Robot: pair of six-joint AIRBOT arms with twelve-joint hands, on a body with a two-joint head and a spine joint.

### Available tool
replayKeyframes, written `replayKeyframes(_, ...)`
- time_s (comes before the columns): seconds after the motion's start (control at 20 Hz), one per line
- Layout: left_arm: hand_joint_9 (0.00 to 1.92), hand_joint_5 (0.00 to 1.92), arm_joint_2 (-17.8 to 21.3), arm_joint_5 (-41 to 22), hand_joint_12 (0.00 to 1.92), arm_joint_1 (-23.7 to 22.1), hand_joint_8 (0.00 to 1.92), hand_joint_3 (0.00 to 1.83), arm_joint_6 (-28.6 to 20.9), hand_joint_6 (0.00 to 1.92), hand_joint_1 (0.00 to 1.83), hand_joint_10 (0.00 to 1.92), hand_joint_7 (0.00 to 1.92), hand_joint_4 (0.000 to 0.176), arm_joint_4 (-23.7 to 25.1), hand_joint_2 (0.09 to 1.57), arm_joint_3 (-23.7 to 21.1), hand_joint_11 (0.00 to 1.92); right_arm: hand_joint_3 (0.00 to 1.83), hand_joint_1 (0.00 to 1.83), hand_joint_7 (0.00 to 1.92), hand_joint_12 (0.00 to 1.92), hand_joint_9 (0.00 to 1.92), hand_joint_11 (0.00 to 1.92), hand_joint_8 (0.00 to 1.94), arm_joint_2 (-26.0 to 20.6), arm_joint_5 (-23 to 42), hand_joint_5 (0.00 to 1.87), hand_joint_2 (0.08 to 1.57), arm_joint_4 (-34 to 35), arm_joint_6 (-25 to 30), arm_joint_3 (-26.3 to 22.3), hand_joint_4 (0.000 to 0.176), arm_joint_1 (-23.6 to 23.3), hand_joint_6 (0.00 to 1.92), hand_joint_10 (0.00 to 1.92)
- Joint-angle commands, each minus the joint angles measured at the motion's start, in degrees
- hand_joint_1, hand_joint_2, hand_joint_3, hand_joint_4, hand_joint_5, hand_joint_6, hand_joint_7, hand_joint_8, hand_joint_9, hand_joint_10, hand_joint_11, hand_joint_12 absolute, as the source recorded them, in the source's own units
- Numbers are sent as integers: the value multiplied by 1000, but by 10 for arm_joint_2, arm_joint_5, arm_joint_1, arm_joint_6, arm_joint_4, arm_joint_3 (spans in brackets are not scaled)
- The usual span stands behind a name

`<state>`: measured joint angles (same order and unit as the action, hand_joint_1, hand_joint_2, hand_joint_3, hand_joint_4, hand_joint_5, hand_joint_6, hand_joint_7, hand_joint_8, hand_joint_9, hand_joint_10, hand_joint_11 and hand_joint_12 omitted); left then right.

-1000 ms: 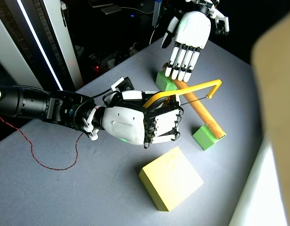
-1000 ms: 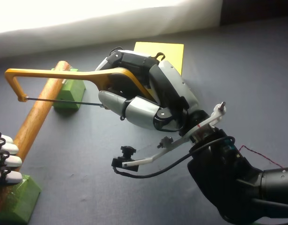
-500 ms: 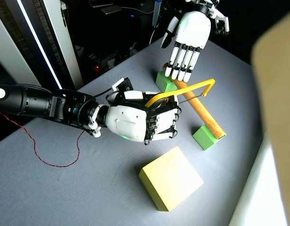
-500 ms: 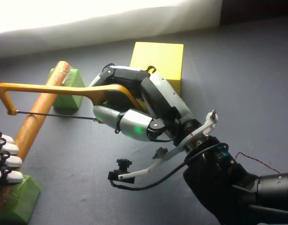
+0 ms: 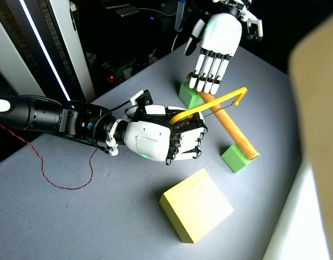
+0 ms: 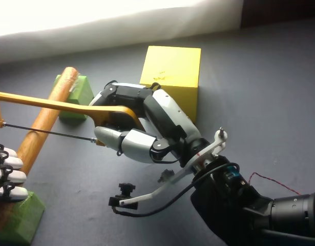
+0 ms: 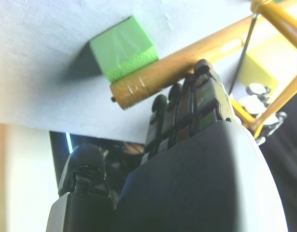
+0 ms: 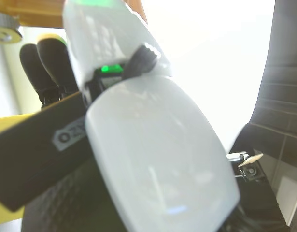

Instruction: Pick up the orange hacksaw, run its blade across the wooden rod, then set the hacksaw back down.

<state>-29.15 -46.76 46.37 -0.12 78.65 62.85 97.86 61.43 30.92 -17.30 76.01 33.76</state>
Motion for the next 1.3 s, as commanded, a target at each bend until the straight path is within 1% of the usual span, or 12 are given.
replayKeyframes(0.0,28,51,-4,-9,0,-1,1,1,-2,4,95,1,40,0,-9,1306,-1,1,0,1361,930,1237,771,462,1173,2,52,785,1173,-31,4,2,0,-4,1057,1423)
replayKeyframes(0.05,34,51,-4,-9,2,-1,5,1,-2,3,86,3,49,0,-9,1306,-1,4,0,1369,962,1240,820,469,1129,6,49,829,1154,-31,3,6,0,-5,989,1393)
replayKeyframes(0.2,33,55,-7,-8,0,-2,4,4,-2,4,62,2,51,0,-9,1315,0,0,0,1359,923,1242,763,451,1187,17,44,780,1176,-31,-3,17,0,-6,1077,1420)
replayKeyframes(0.35,30,53,-8,-6,0,-3,1,1,-2,2,94,1,45,0,-9,1314,0,1,0,1360,907,1243,783,450,1203,21,32,775,1177,-30,-19,25,0,-12,1058,1420)
replayKeyframes(0.4,27,33,-9,-5,3,-3,2,2,-2,2,71,3,28,0,-9,1318,0,6,0,1364,931,1235,784,462,1174,22,29,815,1166,-23,-19,27,0,-15,1014,1401)
replayKeyframes(0.55,30,57,-11,-4,3,-4,4,0,-2,7,108,2,40,0,-9,1312,0,5,1,1360,913,1227,764,457,1202,33,31,781,1178,-11,-24,46,0,-30,1056,1433)
replayKeyframes(0.7,35,48,-11,-4,5,-4,3,0,-2,2,90,3,40,0,-9,1315,0,9,0,1367,947,1220,807,462,1161,38,23,817,1162,-11,-67,52,0,-40,990,1411)
replayKeyframes(0.75,32,38,-11,-4,8,-4,1,0,-2,0,86,0,39,0,-9,1315,1,10,0,1360,911,1215,769,466,1215,40,19,797,1175,-8,-70,52,0,-42,1028,1422)
replayKeyframes(0.9,20,22,-11,-4,9,-4,0,0,-2,0,94,0,21,0,-9,1315,1,6,1,1360,914,1241,763,435,1217,42,22,770,1180,0,-77,51,0,-43,1050,1431)
replayKeyframes(0.95,32,33,-11,-4,17,-4,5,0,-2,5,93,5,33,0,-9,1311,1,21,0,1369,966,1233,817,438,1137,42,22,812,1157,0,-77,51,0,-43,986,1394)
replayKeyframes(1.05,32,31,-11,-4,18,-4,1,0,-2,0,105,2,27,0,-9,1311,1,8,0,1363,922,1219,783,489,1197,41,25,805,1169,12,-82,52,0,-43,1012,1406)
replayKeyframes(1.25,31,33,-11,-2,18,-5,2,2,-2,2,118,2,33,0,-9,1313,1,5,2,1356,900,1216,746,430,1241,47,10,746,1189,25,-87,56,0,-50,1094,1442)
